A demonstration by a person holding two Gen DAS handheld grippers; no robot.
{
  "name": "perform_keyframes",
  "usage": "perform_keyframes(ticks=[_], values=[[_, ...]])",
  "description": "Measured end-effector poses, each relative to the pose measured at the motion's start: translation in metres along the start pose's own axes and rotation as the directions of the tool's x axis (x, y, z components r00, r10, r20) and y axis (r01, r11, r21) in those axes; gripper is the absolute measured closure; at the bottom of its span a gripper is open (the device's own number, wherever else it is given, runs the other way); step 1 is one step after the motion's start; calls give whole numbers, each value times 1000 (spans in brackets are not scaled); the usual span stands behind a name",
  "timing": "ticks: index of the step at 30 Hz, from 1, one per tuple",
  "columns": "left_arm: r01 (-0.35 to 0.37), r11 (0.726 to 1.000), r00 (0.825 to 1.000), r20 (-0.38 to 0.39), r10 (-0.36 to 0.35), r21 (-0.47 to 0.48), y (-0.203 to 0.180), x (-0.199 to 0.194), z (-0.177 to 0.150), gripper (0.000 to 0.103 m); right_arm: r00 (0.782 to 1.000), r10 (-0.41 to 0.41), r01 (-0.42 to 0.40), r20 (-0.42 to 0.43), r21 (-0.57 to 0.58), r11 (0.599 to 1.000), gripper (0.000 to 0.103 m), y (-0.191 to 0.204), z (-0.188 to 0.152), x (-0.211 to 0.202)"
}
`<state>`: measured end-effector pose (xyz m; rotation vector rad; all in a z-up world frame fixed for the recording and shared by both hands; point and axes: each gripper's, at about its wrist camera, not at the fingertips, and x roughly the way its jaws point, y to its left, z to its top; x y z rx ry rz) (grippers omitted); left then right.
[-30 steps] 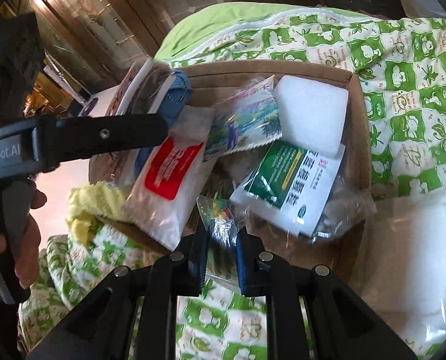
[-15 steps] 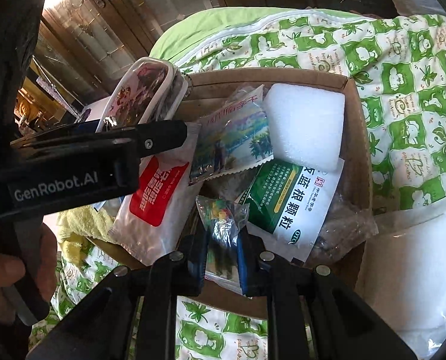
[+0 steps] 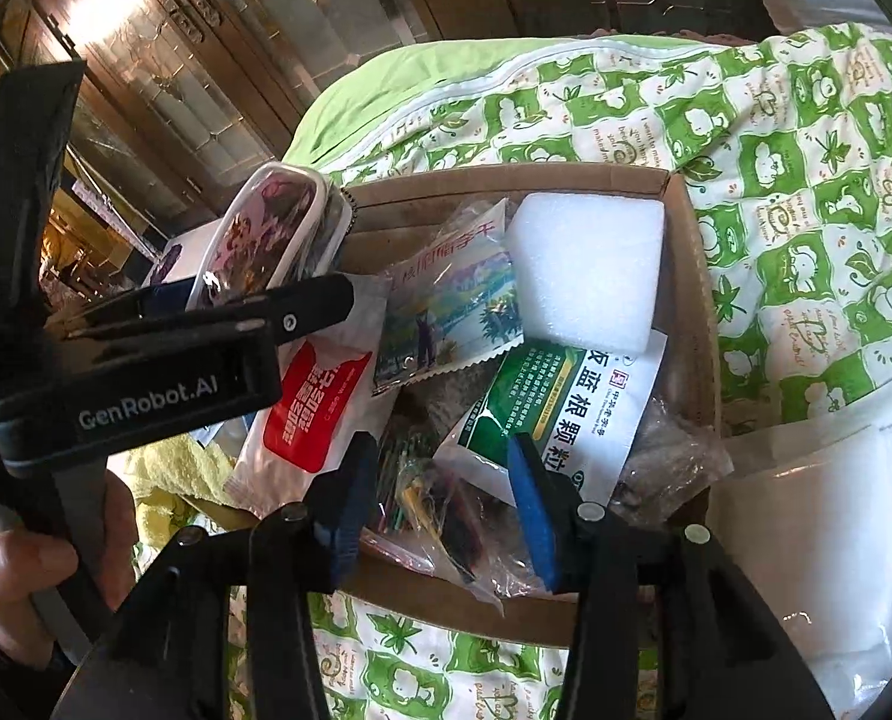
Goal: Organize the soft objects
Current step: 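Lower the fairy pouch onto the bed beside the box and open left tool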
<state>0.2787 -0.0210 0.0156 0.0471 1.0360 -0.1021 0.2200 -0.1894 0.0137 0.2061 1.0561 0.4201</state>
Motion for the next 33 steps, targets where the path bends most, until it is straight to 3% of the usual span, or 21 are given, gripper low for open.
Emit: perform_keyframes(ticks=[4, 8, 10, 13, 16, 17, 19, 22, 24, 25, 27, 33], values=[[-68, 998, 995, 73, 68, 3, -2, -24, -8, 20, 1000, 2, -2, 24, 3, 1000, 57, -3, -4, -11], [-213, 976, 966, 158, 206, 31, -10, -59, -25, 20, 999, 5, -6, 44, 29, 1000, 54, -15, -14, -26], [-254, 967, 955, 164, 248, 18, -9, -73, -35, 20, 999, 4, -6, 54, 43, 999, 52, -17, -21, -33], [-298, 954, 948, 112, 299, -19, -5, -88, -53, 20, 999, -4, 1, 54, 45, 999, 51, -15, -37, -40], [-206, 977, 973, 93, 211, -60, 0, -101, -76, 20, 999, -4, 2, 34, 61, 998, 42, -12, -53, -40], [-167, 984, 982, 82, 172, -62, 0, -104, -85, 20, 1000, -5, 3, 29, 61, 998, 34, -9, -57, -40], [-112, 993, 989, 90, 116, -48, -1, -109, -101, 20, 1000, -15, 14, 26, 41, 999, 23, -2, -67, -43], [30, 999, 994, 110, -26, -42, 1, -115, -127, 20, 998, -57, 57, 35, -4, 998, 20, 11, -80, -50], [41, 997, 996, 76, -36, -65, 3, -116, -142, 20, 995, -89, 90, 50, -27, 996, 13, 19, -86, -55], [25, 997, 997, 72, -20, -68, 3, -117, -148, 20, 992, -109, 111, 61, -40, 993, 1, 23, -90, -59], [4, 997, 996, 93, 3, -73, 5, -124, -160, 20, 986, -142, 147, 86, -60, 987, 0, 30, -100, -68], [41, 988, 992, 127, -22, -147, 16, -144, -170, 20, 984, -166, 170, 71, -51, 984, 0, 36, -119, -80]])
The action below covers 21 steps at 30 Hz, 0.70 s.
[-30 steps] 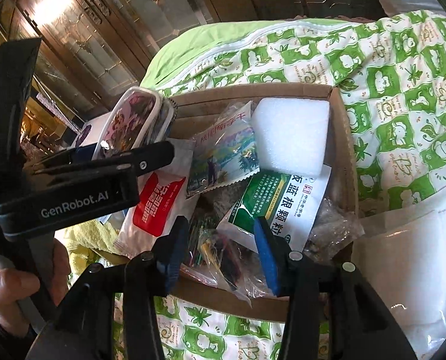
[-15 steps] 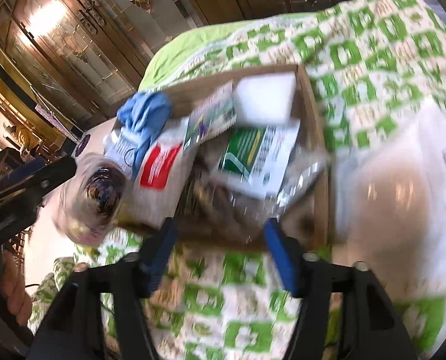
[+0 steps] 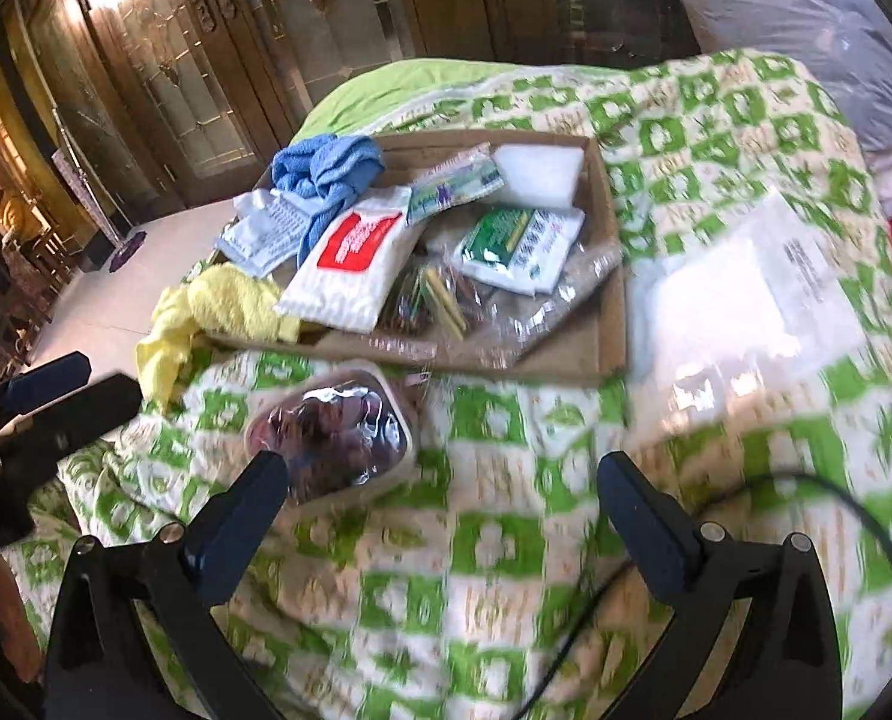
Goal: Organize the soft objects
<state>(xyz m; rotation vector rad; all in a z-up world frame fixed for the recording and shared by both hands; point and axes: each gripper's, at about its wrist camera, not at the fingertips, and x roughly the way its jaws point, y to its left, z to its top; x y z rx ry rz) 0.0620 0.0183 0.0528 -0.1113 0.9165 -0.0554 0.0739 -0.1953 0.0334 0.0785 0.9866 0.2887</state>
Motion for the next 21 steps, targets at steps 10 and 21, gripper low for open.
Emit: perform_keyframes(ticks=[10, 21], values=[[-255, 945, 953, -115, 282, 203, -31, 0, -3, 20, 993, 68, -64, -95, 53, 997, 0, 8, -19, -14], [-131, 974, 973, -164, 162, 185, -38, 10, -5, 20, 988, 77, -61, -136, 113, 992, 0, -4, -25, -11]])
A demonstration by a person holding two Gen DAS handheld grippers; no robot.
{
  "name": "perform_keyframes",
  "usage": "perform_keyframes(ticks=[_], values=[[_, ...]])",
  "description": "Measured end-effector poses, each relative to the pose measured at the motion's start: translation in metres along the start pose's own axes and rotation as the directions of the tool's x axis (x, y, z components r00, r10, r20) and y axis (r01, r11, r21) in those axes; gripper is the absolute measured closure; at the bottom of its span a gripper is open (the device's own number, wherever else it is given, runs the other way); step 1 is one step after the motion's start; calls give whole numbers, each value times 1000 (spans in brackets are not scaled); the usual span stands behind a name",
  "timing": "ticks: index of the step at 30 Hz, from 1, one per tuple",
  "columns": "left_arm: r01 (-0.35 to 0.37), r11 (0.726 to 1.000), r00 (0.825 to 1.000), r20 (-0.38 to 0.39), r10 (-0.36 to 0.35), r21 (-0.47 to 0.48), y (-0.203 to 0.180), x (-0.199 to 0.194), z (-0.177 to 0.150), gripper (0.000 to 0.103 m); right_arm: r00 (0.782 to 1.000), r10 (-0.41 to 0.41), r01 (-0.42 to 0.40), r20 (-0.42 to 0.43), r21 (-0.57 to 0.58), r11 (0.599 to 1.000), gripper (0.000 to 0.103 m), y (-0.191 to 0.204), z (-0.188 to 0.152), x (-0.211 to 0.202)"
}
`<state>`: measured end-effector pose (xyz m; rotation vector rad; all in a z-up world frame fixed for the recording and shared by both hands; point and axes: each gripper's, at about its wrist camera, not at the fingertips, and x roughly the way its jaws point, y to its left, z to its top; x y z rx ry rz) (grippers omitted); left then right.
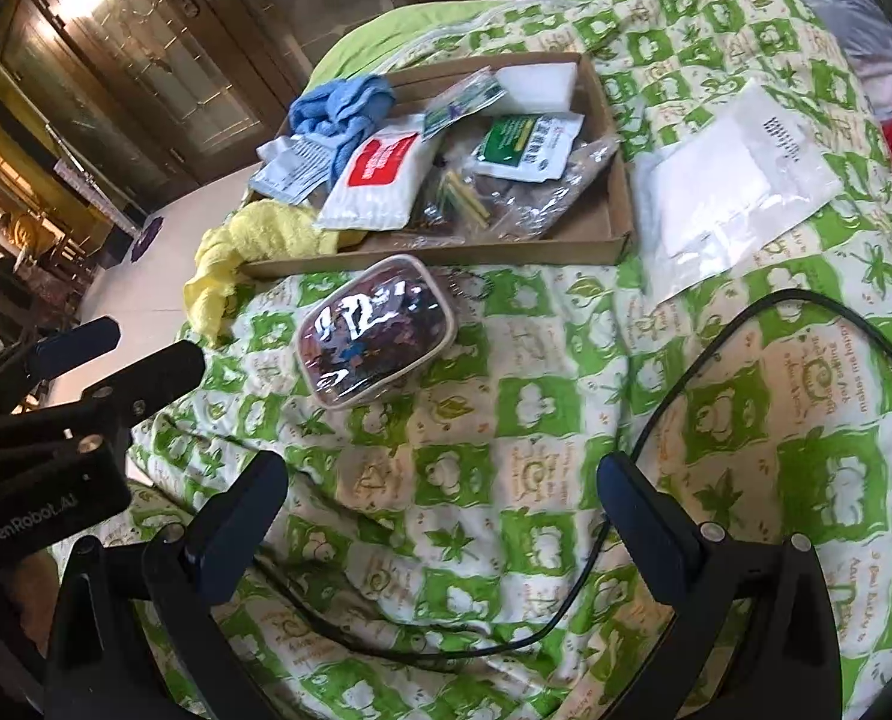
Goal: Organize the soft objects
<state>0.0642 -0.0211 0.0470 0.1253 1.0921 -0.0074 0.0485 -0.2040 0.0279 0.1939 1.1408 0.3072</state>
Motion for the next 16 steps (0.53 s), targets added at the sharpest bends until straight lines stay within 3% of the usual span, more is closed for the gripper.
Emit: perform_keyframes(ticks=[6, 16], values=[[2, 1000, 1000, 12, -2, -1, -3, 0, 12, 20, 1000, -25, 24, 13, 11, 1000, 0, -5, 7, -2], [-31, 999, 994, 106, 33, -24, 4, -12, 24, 20, 995, -75, 76, 72, -20, 997, 0, -3, 14, -3]])
